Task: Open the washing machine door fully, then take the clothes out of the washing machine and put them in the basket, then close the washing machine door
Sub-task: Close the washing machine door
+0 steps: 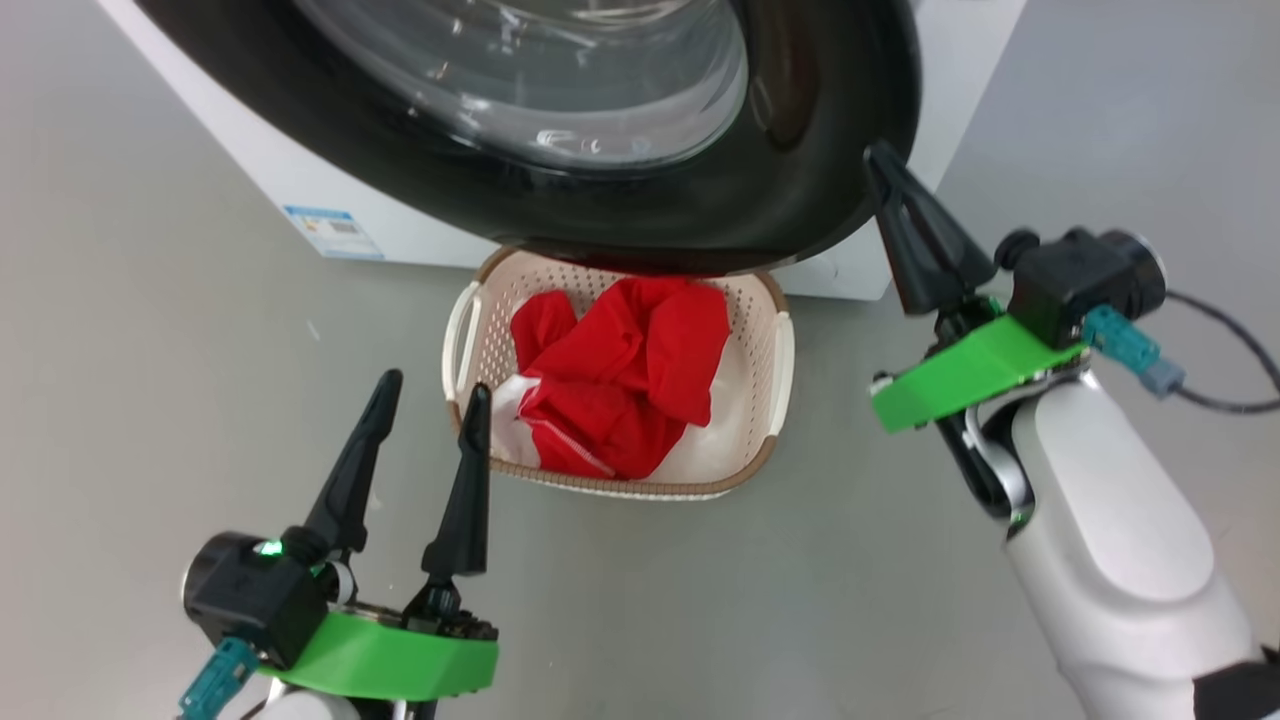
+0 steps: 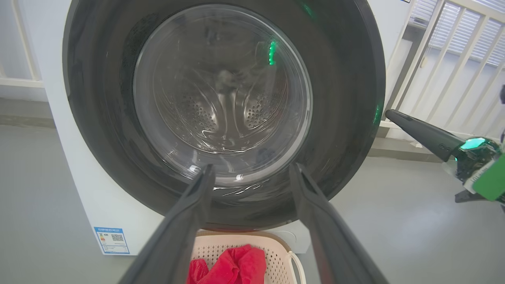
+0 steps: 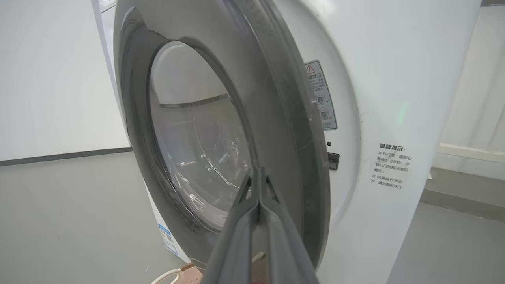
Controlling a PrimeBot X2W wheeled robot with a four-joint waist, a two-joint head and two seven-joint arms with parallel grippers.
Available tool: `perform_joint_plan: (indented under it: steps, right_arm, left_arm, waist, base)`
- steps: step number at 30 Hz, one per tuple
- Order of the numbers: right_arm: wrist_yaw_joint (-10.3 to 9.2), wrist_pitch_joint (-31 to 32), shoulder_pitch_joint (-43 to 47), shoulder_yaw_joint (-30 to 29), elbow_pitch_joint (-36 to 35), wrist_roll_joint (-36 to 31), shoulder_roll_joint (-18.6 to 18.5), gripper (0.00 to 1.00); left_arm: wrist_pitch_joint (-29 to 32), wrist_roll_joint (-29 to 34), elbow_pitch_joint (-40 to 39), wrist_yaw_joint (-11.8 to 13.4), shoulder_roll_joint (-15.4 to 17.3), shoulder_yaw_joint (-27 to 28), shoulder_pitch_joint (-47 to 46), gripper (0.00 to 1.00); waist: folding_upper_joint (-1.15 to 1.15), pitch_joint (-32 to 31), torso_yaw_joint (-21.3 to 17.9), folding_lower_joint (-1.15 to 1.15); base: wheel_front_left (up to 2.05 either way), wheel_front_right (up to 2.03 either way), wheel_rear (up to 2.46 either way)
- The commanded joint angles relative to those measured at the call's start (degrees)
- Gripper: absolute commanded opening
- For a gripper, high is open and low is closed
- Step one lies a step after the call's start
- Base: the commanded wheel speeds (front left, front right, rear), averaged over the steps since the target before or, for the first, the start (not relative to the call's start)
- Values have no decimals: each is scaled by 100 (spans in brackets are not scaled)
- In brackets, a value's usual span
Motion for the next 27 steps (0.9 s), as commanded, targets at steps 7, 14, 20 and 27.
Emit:
perform_joint_plan:
  steps: [7, 14, 20, 27]
  right_arm:
    - [35, -36, -681, -9, 213, -82, 66, 0]
    - [35, -36, -1165, -177, 471, -167, 66, 0]
    - [35, -36, -1500, -354, 746, -208, 66, 0]
    - [35, -36, -2064, -503, 1214, -336, 66, 0]
  left_arm:
    - [-51, 99, -206, -125, -23, 122, -260, 100]
    - [-51, 116, -207, -159, -55, 101, -352, 100]
    - [-51, 5, -184, -197, -69, 78, -398, 100]
    - [-51, -73, -197, -229, -79, -17, -494, 100]
  waist:
    - [0, 389, 178, 0]
    - [0, 558, 231, 0]
    - [0, 638, 253, 0]
    - [0, 751, 315, 0]
  base:
    - [0, 0, 0]
    - [0, 0, 0]
    - [0, 0, 0]
    - [0, 0, 0]
